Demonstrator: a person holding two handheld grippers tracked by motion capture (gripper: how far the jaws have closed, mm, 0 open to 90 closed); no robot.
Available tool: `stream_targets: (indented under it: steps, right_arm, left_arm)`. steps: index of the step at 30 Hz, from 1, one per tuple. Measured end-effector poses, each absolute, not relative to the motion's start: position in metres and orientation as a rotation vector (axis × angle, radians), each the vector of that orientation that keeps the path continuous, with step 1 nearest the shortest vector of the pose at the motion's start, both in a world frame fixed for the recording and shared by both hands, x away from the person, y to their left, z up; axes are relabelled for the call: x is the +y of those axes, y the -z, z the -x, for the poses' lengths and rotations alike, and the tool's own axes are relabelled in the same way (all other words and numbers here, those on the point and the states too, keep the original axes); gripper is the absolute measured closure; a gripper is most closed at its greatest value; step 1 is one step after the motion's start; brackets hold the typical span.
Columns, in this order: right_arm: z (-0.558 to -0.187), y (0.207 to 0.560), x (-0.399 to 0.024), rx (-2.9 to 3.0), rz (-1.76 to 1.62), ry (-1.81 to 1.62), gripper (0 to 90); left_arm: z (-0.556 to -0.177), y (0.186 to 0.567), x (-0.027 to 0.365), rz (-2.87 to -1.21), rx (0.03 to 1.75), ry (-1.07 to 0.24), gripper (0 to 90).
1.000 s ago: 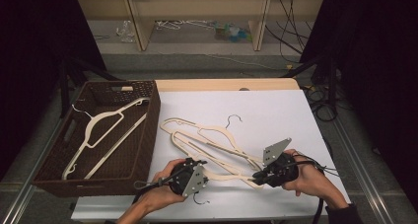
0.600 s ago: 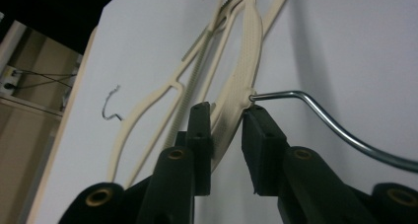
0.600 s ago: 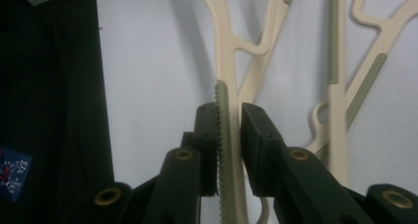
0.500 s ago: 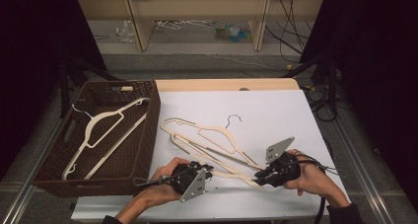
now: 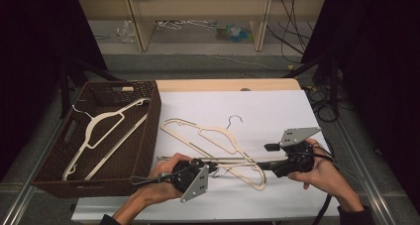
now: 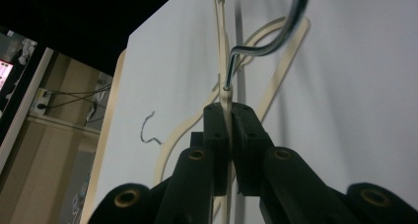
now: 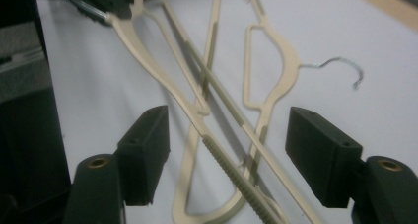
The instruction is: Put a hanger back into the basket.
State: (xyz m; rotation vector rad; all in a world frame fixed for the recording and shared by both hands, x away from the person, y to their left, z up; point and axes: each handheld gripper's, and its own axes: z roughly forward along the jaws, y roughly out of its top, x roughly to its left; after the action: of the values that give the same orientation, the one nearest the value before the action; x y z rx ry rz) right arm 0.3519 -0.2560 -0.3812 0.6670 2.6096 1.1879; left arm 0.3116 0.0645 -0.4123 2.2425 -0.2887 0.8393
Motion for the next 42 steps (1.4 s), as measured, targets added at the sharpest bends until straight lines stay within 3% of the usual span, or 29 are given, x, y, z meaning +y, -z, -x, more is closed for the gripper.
stream_targets:
  steps: [3, 8, 15, 28, 42]
  right_arm:
    - [-0.349, 0.372, -0.258, 2.545, -0.676, -1.233, 28.4]
    - [-0.344, 0.359, -0.264, 2.448, -0.714, -1.284, 28.0]
    - [-0.336, 0.355, -0.267, 2.357, -0.738, -1.334, 25.1]
    - [-0.328, 0.374, -0.261, 2.422, -0.74, -1.301, 23.6]
    - [-0.32, 0.394, -0.256, 2.492, -0.728, -1.281, 22.1]
  left_arm:
    - [-0.315, 0.406, 0.068, -2.253, -0.233, -0.827, 85.5]
    - [-0.324, 0.391, 0.078, -2.292, -0.111, -0.838, 85.5]
    - [-0.337, 0.378, 0.088, -2.183, 0.12, -0.748, 85.6]
    - [-0.351, 0.346, 0.12, -1.965, 0.456, -0.487, 85.7]
    - [-0.34, 0.312, 0.157, -1.704, 0.613, -0.24, 85.6]
